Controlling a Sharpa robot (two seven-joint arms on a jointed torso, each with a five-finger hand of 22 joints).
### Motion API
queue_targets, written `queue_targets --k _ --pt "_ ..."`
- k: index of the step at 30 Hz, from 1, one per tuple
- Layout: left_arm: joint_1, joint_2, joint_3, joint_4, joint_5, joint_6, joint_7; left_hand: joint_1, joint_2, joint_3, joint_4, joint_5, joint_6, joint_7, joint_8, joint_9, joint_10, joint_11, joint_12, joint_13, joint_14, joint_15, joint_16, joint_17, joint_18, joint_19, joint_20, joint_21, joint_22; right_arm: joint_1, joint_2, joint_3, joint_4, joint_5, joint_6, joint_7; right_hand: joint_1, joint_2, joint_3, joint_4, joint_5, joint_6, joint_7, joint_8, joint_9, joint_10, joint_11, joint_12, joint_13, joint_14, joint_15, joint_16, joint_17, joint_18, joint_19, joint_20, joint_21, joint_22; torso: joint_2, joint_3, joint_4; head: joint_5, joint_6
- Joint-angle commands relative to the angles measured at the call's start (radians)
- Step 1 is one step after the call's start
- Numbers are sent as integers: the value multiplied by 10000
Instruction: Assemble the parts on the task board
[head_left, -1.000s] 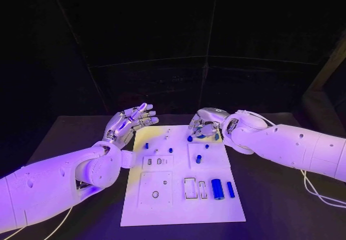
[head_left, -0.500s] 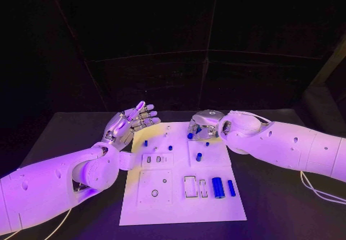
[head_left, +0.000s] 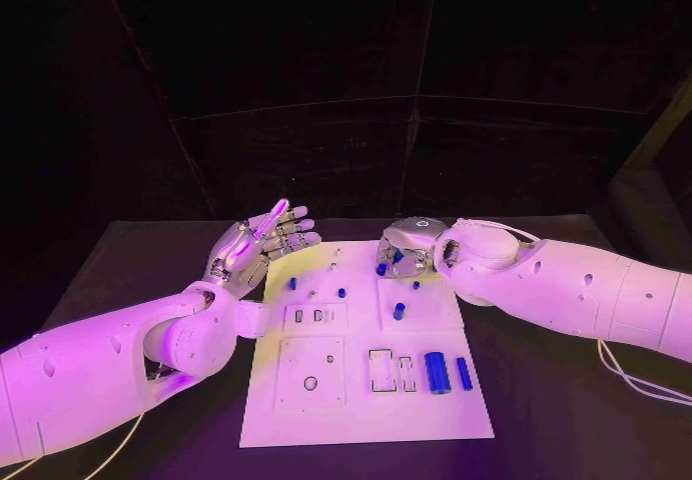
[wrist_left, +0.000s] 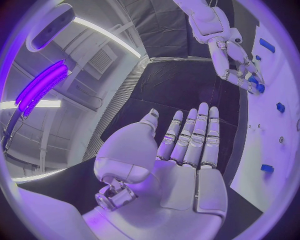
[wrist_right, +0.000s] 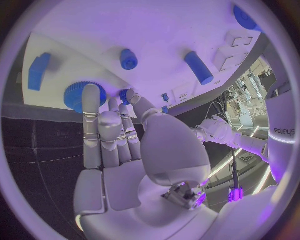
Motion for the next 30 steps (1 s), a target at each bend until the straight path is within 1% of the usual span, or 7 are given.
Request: queue_targets --k 1,11,12,13,16,25,30 --pt "18 -7 11 -3 36 203 504 -68 29 9 51 5 51 873 65 17 89 6 45 9 69 5 -45 -10 164 76 22 22 -12 21 34 7 2 -139 87 -79 -48 90 117 28 -23 25 -22 -36 -3 98 -13 -6 2 352 -3 165 151 36 110 3 158 168 15 12 -21 2 -16" --pt "19 10 11 -51 40 265 385 -66 38 12 54 7 49 872 67 17 88 6 45 9 69 5 -47 -12 164 78 22 21 -15 21 170 8 -156 -67 260 -117 -143 -192 623 221 -68 -107 43 -46 -8 26 46 -15 1 492 70 2010 2690 -5 11 78 683 660 23 18 -1 -42 -85" --pt "19 11 11 -57 40 277 375 -66 38 12 54 7 49 872 67 17 88 6 45 9 69 5 -47 -12 164 78 22 21 -15 21 186 8 -172 -65 286 -121 -127 -346 835 266 -82 -131 -36 -40 -2 13 256 -21 -6 961 305 4209 6748 -65 -43 218 795 728 27 17 7 -44 -96" --pt "19 12 11 -61 40 285 368 -65 39 12 54 7 49 872 67 17 88 7 45 9 69 5 -48 -13 164 79 22 21 -15 21 201 8 -186 -64 307 -125 -105 -373 965 303 -75 -141 -7 -44 -3 9 254 -24 -8 1055 405 4644 7554 2 -72 241 843 758 28 19 9 -45 -98" --pt "20 16 11 -79 40 313 349 -65 39 13 54 7 49 872 67 17 88 7 45 9 69 5 -48 -13 164 79 22 21 -15 21 253 8 -233 -60 377 -130 -134 -410 1114 410 -83 -116 137 -33 2 29 186 -12 -1 1055 347 4644 7554 -14 -97 326 926 836 36 15 11 -36 -125" --pt "22 19 11 -108 40 379 307 -57 41 16 50 8 45 871 67 17 85 7 44 8 67 5 -51 -15 165 83 22 21 -17 21 342 8 -319 34 303 -77 32 -286 1557 538 -156 192 80 62 38 320 92 48 23 1055 278 4644 7554 -86 113 295 1334 1415 32 20 12 -21 -171" --pt "25 16 11 -123 40 401 287 -42 43 22 40 10 42 870 68 16 83 6 43 8 66 5 -54 -17 165 87 22 21 -19 21 353 8 -301 175 -124 16 60 -202 1813 678 -197 501 6 158 70 612 8 103 45 1055 206 4644 7554 -138 251 268 1588 1772 35 19 14 -7 -185"
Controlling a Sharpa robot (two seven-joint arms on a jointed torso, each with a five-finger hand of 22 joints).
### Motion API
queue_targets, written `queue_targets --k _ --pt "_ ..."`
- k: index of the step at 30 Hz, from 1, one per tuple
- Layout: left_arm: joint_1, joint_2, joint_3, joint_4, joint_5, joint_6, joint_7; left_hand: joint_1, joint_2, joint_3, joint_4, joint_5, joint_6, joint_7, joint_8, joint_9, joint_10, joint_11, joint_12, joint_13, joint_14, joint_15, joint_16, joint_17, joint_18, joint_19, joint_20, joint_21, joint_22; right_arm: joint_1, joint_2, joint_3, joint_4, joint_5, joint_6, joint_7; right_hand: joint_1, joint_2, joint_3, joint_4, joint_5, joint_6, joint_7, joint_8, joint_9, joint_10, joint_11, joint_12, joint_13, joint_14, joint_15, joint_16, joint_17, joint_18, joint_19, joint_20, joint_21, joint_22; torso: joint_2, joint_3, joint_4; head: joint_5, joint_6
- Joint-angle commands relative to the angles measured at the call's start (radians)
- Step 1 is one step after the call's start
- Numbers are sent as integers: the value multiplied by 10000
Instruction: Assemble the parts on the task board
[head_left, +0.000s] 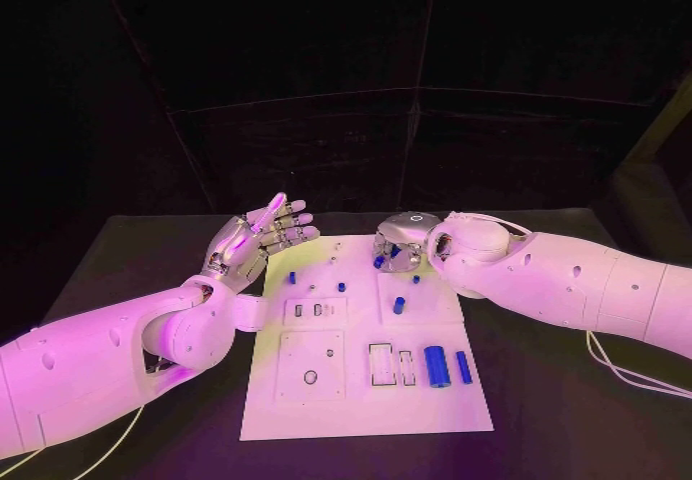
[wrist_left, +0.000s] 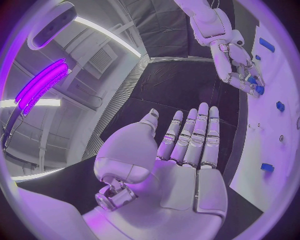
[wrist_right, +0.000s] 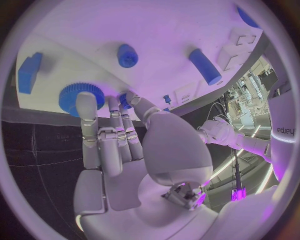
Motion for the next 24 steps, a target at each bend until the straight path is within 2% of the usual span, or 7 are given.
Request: queue_targets --k 1,6,10,11,12,13,24 --pt "22 5 11 -2 9 194 285 -37 45 26 37 10 42 870 69 9 83 6 43 9 67 5 -55 -10 168 54 -13 21 -10 14 2 0 40 178 -455 123 126 54 155 56 -40 206 -49 87 48 154 -35 50 21 1065 -116 25 2627 -148 125 -19 137 197 0 -1 1 7 -17" --pt "24 -18 11 -15 9 200 265 -10 51 40 18 12 36 869 71 9 80 6 42 9 67 4 -61 -14 168 61 -13 21 -15 13 -68 18 236 489 -1333 142 73 34 284 216 -45 379 -119 119 59 333 -107 50 28 1065 -191 25 2627 -208 291 -29 393 574 -1 3 -6 25 -14" --pt "28 -28 11 -34 10 207 250 0 54 45 12 14 35 869 72 9 80 5 42 9 67 4 -62 -15 168 63 -14 21 -16 12 -20 275 344 654 -1859 -185 -34 -28 316 361 -66 418 -143 103 54 372 -125 16 20 1065 -216 25 2627 -213 305 -41 454 629 8 5 -2 33 8" --pt "30 -28 11 -39 10 208 245 1 54 46 11 14 35 869 72 9 79 5 42 9 67 5 -62 -15 169 64 -14 21 -16 13 -10 309 354 677 -1936 -257 -88 -139 418 509 -73 445 -238 62 41 410 -217 -40 5 379 -366 -751 885 -217 305 -141 516 669 7 0 2 29 16" --pt "31 -32 11 -47 10 208 243 1 54 46 11 14 35 869 72 9 79 5 42 9 67 5 -62 -15 169 64 -14 21 -16 13 14 351 352 704 -2025 -356 -62 -239 583 658 -66 494 -263 22 35 454 -221 -69 1 95 -397 -1744 -771 -262 277 -261 551 690 2 1 6 28 26" --pt "32 -33 11 -51 12 208 240 1 54 46 11 14 35 869 72 9 79 5 42 9 67 5 -62 -15 169 64 -14 21 -16 14 41 376 336 720 -2066 -413 -72 -343 633 750 -91 504 -283 -7 31 456 -224 -74 0 90 -487 -2113 -1359 -225 277 -238 577 715 2 -3 6 28 26" --pt "39 -8 11 -111 170 228 229 20 64 59 -1 16 33 867 75 9 79 4 42 9 69 4 -64 -17 169 70 -14 21 -19 62 825 509 -460 794 -2047 -604 -43 -428 782 981 -121 531 -236 -55 28 450 -247 -78 0 201 -468 -2415 -1802 -232 282 -273 635 781 19 1 57 44 99"
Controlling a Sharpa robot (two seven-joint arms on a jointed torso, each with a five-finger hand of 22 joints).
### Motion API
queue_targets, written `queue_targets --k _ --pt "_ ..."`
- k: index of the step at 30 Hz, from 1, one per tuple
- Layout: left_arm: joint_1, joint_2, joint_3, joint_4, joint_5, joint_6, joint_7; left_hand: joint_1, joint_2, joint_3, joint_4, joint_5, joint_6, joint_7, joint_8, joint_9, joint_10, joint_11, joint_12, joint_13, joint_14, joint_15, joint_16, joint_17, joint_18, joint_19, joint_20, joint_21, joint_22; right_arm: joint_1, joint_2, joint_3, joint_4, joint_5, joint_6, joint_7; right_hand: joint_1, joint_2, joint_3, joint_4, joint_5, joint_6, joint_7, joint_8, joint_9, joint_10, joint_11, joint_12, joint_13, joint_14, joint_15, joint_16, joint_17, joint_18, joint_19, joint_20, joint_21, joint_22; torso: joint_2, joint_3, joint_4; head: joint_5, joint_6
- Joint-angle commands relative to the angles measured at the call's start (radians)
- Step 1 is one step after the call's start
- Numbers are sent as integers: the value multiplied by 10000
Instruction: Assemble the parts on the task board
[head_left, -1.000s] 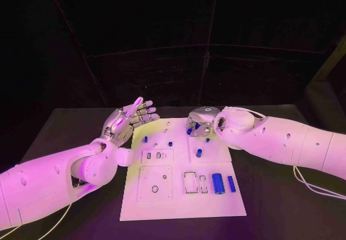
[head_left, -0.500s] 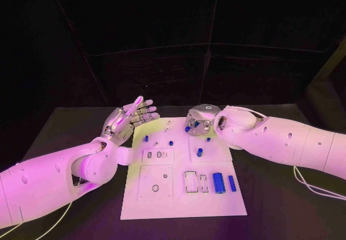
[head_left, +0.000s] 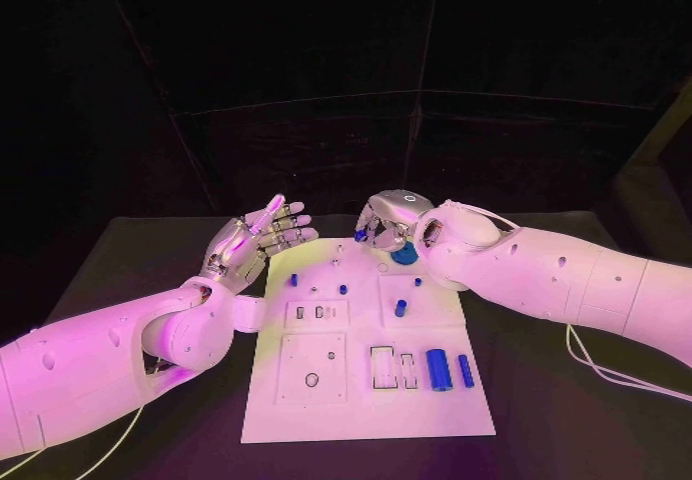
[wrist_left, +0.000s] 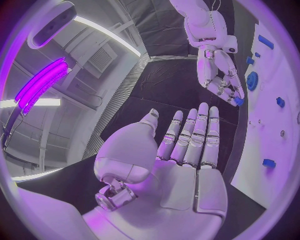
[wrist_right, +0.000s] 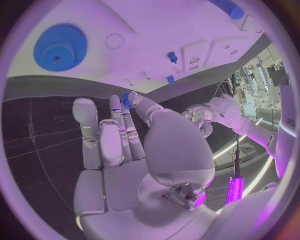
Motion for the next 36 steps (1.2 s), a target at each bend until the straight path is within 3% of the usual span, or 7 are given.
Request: queue_targets --k 1,6,13,16,21,36 --pt "21 32 11 -16 101 162 233 28 70 65 -5 17 32 867 39 11 79 4 42 10 70 3 -65 -10 171 73 -14 21 -12 28 226 13 -242 114 -213 -177 -6 -84 17 64 -10 138 -117 -16 3 23 -17 -42 -13 183 -30 -76 -29 -71 -8 -73 52 19 4 -4 32 16 28" --pt "22 73 11 -58 110 180 248 47 78 78 -18 17 29 866 41 11 77 4 41 9 70 3 -69 -13 171 79 -14 21 -15 32 688 19 -713 99 228 -149 -20 -120 17 107 -41 130 -108 -26 1 -7 -7 -46 -16 205 -22 -84 -44 -77 4 -71 74 55 11 -16 54 41 36" --pt "97 55 12 -31 114 165 250 52 79 82 -21 18 28 866 41 11 76 4 41 9 70 3 -69 -13 172 81 -14 21 -16 38 1134 19 -1163 -48 826 -202 -44 -171 12 231 -260 115 -103 -43 -3 -38 3 -38 -14 241 -4 -119 -117 -85 17 -66 113 108 51 -13 18 96 44" --pt "123 57 12 -27 114 170 249 56 81 84 -24 18 27 866 42 11 76 4 41 9 70 3 -70 -14 172 82 -14 21 -16 39 1254 18 -1301 -101 993 -229 -45 -179 11 252 -300 111 -102 -46 -4 -46 6 -39 -14 246 -2 -125 -130 -85 16 -67 117 111 61 -14 35 96 -6" --pt "169 35 12 -5 114 163 248 56 81 84 -24 18 27 866 42 11 76 4 41 9 70 3 -70 -14 172 82 -14 21 -16 40 1352 17 -1421 -219 1142 -302 -50 -195 8 279 -342 98 -97 -52 -6 -61 11 -42 -15 250 2 -137 -155 -89 22 -66 129 132 76 -28 35 111 -14" --pt "210 64 12 -9 114 159 293 74 81 93 -38 18 26 866 45 11 76 4 41 9 73 2 -72 -16 172 88 -14 21 -19 39 1663 16 -1739 -296 1296 -557 -98 -241 -8 387 -367 54 -79 -70 -15 -119 32 -48 -19 254 20 -175 -229 -96 29 -59 155 172 83 -24 45 107 -79"
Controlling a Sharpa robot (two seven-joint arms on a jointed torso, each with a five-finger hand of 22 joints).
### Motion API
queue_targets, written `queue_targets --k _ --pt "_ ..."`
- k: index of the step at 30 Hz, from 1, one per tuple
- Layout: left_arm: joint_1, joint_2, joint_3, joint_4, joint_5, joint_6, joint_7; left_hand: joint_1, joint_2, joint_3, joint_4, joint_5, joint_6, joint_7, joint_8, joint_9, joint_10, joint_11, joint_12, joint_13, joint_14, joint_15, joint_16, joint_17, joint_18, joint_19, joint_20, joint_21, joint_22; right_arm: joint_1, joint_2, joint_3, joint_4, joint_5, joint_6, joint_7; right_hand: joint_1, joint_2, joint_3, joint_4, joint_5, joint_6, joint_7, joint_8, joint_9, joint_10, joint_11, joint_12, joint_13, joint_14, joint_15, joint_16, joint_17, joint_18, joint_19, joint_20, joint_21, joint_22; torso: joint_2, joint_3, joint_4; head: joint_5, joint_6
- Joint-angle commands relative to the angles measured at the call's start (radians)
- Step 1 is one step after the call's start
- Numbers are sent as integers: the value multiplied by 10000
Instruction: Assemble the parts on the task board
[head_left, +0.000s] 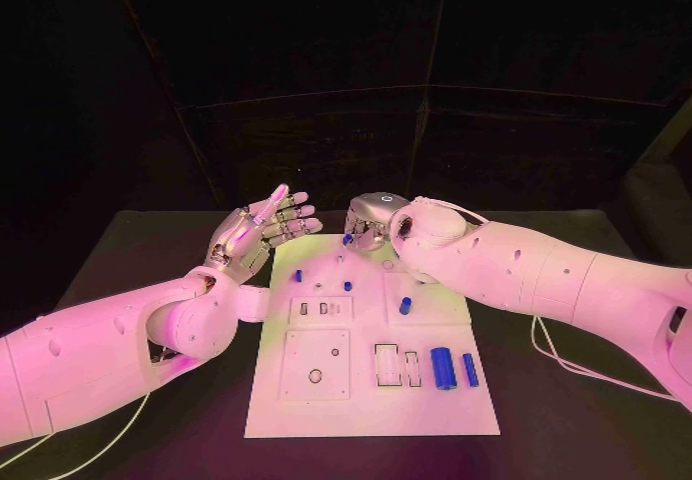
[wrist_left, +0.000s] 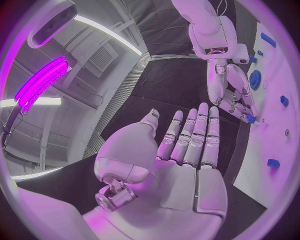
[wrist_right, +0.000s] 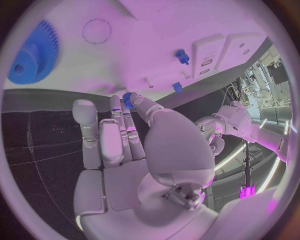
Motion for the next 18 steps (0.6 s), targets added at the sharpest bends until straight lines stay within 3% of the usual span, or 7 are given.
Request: queue_targets --k 1,10,18 --pt "20 20 11 22 15 124 291 39 47 64 -9 18 26 867 45 13 76 3 41 9 73 1 -32 -9 173 88 -14 21 -13 27 63 9 -65 -109 178 -159 -48 -84 19 65 -17 -16 -11 47 11 -78 -7 -49 -11 254 19 -51 -14 -99 29 -60 35 8 4 -3 13 -15 -14" --pt "25 29 11 6 15 134 279 50 47 70 -17 17 28 866 49 14 78 3 43 10 77 0 -33 -10 174 93 -14 22 -16 26 206 7 -194 -109 261 -161 -57 -119 12 93 -16 -46 -4 37 6 -108 0 -53 -13 254 26 -65 -42 -101 33 -58 46 24 2 -3 2 17 -20" --pt "32 33 11 -6 15 143 263 50 47 70 -17 17 28 866 49 14 78 3 43 10 77 0 -33 -10 174 93 -14 22 -16 26 320 6 -335 -115 240 -164 -176 -393 -90 299 -62 -480 118 -11 -48 -537 131 -73 -36 257 142 -127 -178 -110 1 -3 68 40 4 -5 -9 25 -22"
